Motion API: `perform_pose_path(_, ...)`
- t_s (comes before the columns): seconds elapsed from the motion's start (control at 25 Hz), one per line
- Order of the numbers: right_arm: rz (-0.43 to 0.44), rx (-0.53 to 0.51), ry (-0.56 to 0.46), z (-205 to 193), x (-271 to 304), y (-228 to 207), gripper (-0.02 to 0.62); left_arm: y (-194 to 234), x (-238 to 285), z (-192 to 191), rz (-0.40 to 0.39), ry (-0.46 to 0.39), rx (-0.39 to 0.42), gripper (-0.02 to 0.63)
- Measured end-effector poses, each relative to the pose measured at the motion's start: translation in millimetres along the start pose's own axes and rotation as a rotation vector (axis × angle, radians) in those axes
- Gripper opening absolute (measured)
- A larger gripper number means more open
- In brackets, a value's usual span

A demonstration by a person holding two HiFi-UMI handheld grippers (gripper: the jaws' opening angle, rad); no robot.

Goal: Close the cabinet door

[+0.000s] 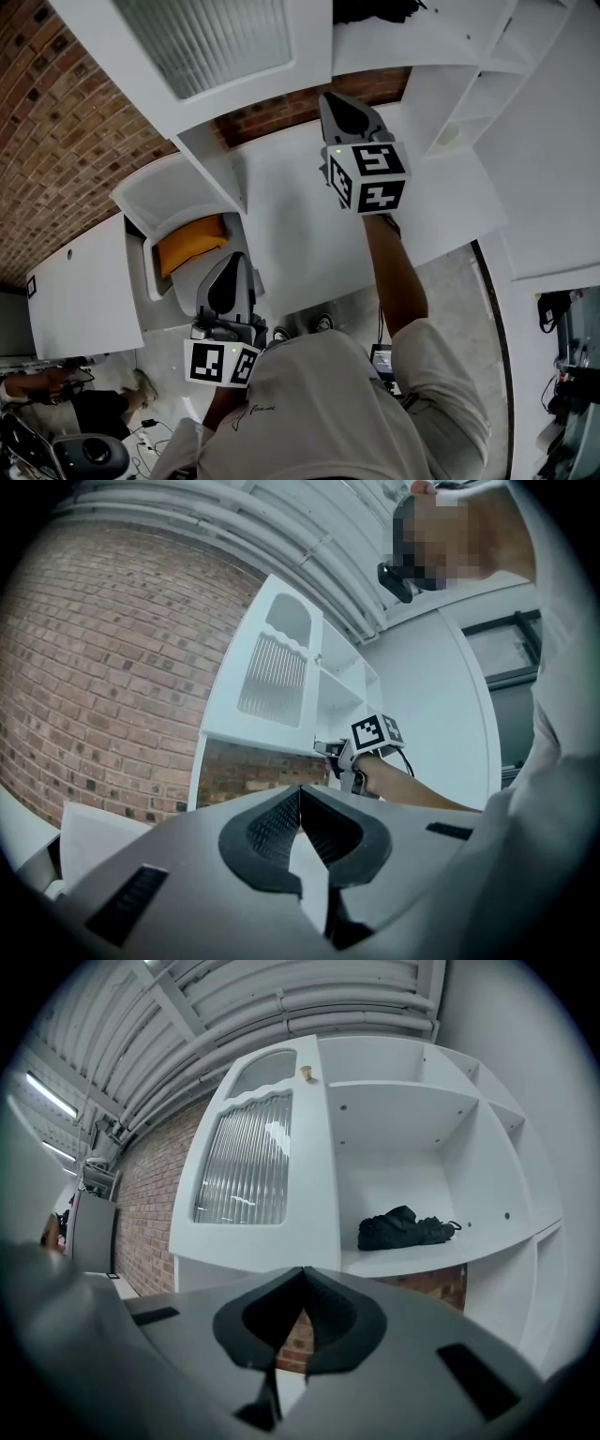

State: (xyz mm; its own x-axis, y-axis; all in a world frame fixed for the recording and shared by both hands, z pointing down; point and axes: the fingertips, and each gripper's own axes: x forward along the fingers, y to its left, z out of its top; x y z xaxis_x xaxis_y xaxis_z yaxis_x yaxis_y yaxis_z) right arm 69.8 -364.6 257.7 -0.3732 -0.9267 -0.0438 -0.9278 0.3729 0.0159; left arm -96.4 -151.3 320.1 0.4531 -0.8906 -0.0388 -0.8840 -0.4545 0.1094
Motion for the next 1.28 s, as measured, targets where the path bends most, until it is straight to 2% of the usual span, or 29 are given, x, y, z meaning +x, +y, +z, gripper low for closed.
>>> perform_pose_path(0.84,0.055,0.022,0.126,-45.8,-70.8,56.4,0.023,5.0,-31.8,-4.8,-0.020,0.004,-0.001,0.017)
perform_pose_path(1.28,0.106,0.026,0.233,-77.9,-117.7,98.4,0.023,18.8,-47.9,-9.7,-0.021,0.021,0.014,0.017)
